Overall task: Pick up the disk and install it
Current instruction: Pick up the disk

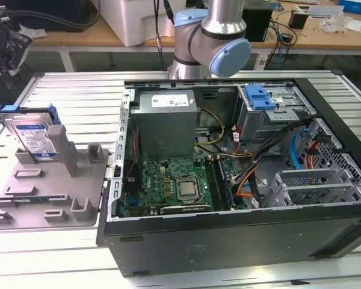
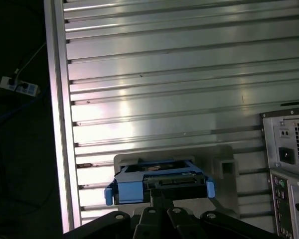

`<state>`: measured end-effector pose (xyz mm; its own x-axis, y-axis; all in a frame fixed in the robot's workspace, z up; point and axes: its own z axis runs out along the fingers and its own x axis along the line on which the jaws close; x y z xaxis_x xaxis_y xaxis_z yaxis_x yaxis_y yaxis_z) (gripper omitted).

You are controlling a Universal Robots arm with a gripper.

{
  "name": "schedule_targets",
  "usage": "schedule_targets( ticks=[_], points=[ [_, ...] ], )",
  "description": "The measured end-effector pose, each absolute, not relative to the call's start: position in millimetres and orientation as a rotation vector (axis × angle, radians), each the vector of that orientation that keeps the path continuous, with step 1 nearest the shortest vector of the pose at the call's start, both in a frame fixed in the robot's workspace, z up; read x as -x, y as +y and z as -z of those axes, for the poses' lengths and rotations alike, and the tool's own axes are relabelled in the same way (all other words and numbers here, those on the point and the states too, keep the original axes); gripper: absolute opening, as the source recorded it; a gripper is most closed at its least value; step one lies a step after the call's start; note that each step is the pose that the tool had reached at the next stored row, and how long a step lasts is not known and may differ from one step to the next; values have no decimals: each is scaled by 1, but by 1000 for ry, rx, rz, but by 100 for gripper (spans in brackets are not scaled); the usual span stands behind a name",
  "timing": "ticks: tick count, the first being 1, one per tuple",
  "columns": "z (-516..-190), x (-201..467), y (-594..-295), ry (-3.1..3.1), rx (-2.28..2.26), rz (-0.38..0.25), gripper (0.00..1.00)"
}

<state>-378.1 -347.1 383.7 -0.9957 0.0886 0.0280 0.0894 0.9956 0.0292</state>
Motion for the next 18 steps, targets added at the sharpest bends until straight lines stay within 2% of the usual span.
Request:
schedule_targets(
  ticks=[18],
  points=[
    [-383, 378, -347, -3069, -494, 29, 11]
  ],
)
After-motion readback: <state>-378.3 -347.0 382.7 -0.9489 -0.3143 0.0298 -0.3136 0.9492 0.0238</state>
